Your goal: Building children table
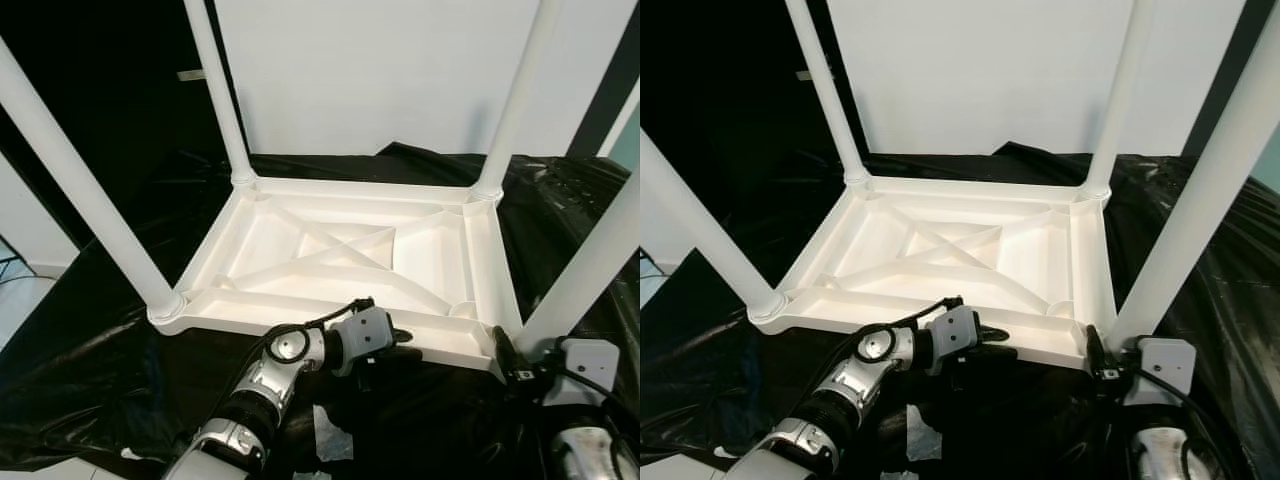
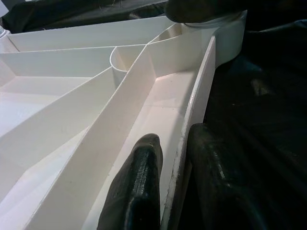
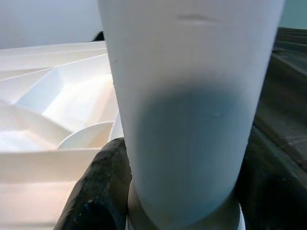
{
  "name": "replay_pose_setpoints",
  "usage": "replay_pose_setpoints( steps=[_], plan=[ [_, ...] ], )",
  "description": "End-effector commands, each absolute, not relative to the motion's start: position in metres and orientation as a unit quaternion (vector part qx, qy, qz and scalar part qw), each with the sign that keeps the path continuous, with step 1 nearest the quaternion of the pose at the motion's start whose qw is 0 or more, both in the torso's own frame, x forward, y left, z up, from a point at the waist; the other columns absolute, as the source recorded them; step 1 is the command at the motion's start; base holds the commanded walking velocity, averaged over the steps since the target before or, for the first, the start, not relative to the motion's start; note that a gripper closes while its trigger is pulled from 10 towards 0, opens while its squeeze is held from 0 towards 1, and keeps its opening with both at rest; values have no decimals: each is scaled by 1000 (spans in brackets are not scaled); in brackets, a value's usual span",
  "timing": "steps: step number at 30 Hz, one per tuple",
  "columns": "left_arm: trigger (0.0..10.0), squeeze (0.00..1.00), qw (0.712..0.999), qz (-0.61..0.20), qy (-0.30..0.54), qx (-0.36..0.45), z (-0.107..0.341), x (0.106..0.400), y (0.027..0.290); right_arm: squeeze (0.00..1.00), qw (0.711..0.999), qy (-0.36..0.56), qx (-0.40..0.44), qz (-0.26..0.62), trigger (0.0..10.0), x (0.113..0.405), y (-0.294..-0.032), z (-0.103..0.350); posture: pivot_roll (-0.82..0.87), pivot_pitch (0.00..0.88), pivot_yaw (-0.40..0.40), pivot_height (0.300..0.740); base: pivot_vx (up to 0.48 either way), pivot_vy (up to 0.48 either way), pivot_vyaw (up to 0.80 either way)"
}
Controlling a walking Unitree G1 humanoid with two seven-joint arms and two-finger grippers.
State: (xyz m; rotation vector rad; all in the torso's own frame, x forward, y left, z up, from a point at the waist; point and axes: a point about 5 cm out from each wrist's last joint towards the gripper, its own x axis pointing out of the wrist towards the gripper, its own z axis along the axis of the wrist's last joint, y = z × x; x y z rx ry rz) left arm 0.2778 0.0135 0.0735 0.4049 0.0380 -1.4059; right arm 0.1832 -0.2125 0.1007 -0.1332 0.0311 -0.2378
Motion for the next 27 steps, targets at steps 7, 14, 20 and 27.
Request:
replay_pose_setpoints(
  steps=[7,14,20,27],
  plan=[
    [10000,0,783,-588,88,183,41,269,22,0,991,53,-64,-103,0,184,-196,86,-123,0,51,740,0,0,0],
    [10000,0,785,-586,88,182,41,270,21,0,993,53,-77,-78,10000,190,-189,86,-128,0,50,740,0,0,0],
    [10000,0,784,-586,88,182,41,269,20,1000,994,42,-101,-22,10000,195,-201,93,-137,0,50,740,0,0,0],
    [10000,0,783,-588,86,183,42,270,18,0,982,16,-98,160,10000,194,-202,113,-136,0,50,740,0,0,0]
  ],
)
